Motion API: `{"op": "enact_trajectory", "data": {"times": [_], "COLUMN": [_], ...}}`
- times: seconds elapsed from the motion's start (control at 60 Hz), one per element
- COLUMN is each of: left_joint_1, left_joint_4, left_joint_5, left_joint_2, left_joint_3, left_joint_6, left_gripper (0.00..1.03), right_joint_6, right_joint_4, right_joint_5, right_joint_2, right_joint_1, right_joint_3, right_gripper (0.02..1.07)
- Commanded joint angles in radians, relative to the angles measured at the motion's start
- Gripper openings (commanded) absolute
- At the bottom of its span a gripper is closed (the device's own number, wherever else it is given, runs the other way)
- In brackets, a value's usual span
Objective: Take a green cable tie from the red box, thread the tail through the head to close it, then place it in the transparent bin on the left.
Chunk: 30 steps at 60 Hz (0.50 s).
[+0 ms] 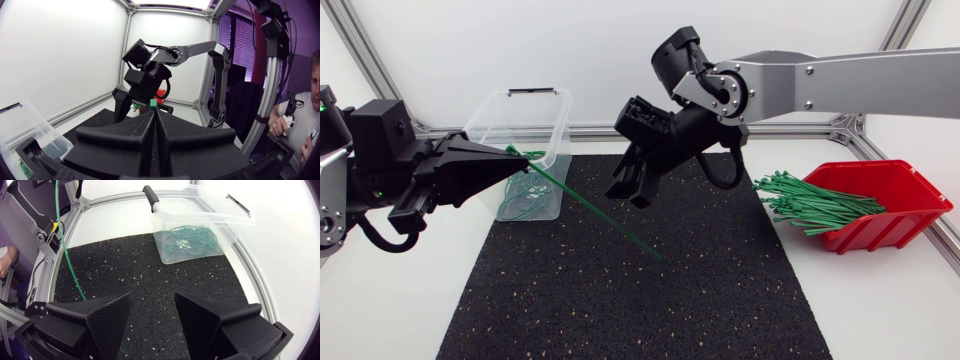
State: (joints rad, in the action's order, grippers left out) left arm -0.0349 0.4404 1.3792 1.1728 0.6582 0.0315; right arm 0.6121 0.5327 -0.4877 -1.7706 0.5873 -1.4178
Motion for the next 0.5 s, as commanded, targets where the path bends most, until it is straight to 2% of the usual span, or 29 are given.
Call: {"op": "enact_trajectory", "data": {"times": [0.0,0.05,0.267,0.483], "left_joint_1": [-0.007,-0.007,0.013,0.046], "left_joint_4": [-0.016,-0.045,-0.068,-0.091], "left_joint_5": [-0.008,-0.020,-0.106,-0.137], "left_joint_2": [-0.015,-0.013,-0.016,-0.002], "left_joint_3": [0.011,0.015,0.018,0.035], "left_joint_6": [-0.015,-0.013,-0.012,-0.008], "left_gripper": [0.03,0.03,0.03,0.03], "right_joint_6": [-0.048,-0.058,-0.086,-0.144], "right_joint_4": [-0.033,-0.063,-0.088,-0.145], "right_joint_5": [0.040,0.078,0.115,0.198], "right_joint_2": [0.043,0.065,0.109,0.209], "right_joint_1": [0.020,0.034,0.048,0.121], "right_joint_3": [0.037,0.053,0.071,0.149], "right_gripper": [0.66,0.66,0.66,0.66]}}
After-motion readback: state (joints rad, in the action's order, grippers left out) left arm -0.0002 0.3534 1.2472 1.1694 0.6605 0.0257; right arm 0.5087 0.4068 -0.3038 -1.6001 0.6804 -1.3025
